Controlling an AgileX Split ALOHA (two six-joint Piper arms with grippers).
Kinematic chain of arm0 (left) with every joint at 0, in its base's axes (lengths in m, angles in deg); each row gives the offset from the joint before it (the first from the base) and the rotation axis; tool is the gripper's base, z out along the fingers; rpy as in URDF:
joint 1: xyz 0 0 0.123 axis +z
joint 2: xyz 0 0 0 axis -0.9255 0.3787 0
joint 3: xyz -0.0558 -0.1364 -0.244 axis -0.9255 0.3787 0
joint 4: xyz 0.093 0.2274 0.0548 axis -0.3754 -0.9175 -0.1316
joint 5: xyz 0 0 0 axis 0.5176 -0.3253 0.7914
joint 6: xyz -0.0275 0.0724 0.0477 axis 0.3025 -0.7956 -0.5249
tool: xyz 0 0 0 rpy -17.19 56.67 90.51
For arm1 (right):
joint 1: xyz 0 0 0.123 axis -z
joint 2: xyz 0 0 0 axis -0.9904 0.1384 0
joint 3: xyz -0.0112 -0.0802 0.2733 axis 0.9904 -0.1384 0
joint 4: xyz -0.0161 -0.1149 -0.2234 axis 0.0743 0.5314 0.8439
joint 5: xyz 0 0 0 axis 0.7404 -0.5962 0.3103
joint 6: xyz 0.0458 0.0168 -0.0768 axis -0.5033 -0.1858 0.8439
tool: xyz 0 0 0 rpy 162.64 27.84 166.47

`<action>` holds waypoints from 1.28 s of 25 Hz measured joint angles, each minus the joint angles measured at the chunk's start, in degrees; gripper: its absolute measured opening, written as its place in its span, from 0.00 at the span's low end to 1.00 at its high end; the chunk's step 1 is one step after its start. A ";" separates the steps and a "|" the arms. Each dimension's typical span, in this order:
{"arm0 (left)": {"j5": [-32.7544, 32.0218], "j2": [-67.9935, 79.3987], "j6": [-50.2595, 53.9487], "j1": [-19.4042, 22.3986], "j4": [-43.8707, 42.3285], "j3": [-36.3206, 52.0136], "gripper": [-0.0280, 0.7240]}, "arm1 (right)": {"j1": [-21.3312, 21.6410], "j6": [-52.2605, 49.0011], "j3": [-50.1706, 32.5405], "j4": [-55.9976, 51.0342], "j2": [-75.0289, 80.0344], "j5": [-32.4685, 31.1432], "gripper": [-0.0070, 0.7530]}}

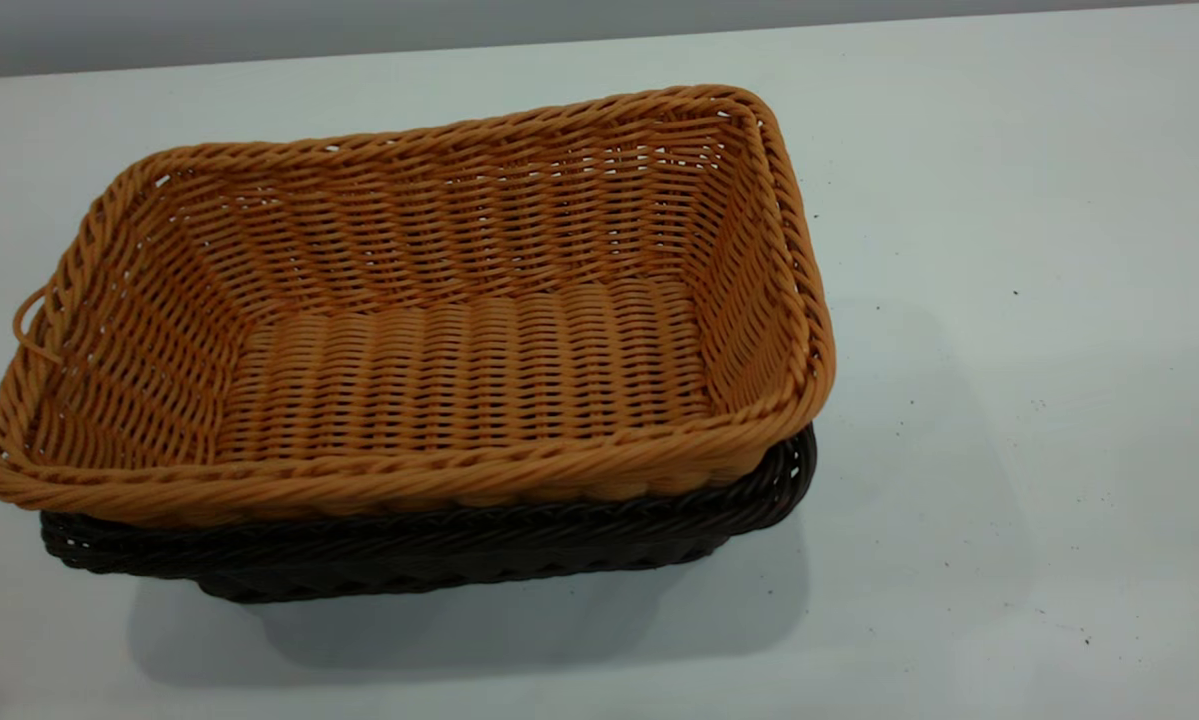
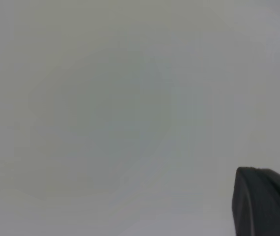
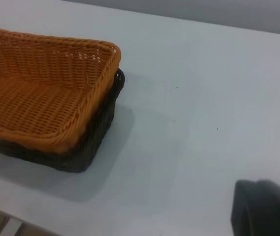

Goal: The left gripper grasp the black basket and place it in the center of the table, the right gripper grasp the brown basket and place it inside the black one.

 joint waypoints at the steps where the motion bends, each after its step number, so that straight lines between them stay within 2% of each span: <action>1: 1.76 -1.19 0.00 0.00 0.00 0.00 0.04 | 0.00 0.00 0.00 0.00 0.00 0.00 0.01; 5: 4.96 -6.35 0.00 0.00 0.14 0.00 0.04 | 0.00 0.00 0.00 0.00 0.00 0.00 0.01; 12: 2.12 -15.83 0.00 0.00 -0.07 2.44 0.04 | 0.00 -0.08 0.03 0.00 0.00 0.00 0.01; 21: 12.78 -16.68 0.00 -0.07 0.03 3.20 0.04 | 0.00 -0.08 0.03 0.00 0.00 0.00 0.01; 24: 13.50 -16.68 0.00 -0.07 -2.29 3.20 0.04 | 0.00 0.02 0.03 0.00 0.00 0.00 0.01; 26: 12.73 -16.65 0.00 -0.07 -3.65 3.20 0.04 | 0.00 0.02 0.03 0.00 0.00 0.00 0.01; 29: 8.31 -16.65 0.00 -0.07 -7.01 3.20 0.04 | 0.00 0.02 0.03 0.00 0.00 0.00 0.01; 32: -0.40 -16.65 0.00 -0.07 -8.94 3.20 0.04 | 0.00 0.02 0.03 0.00 0.00 0.00 0.01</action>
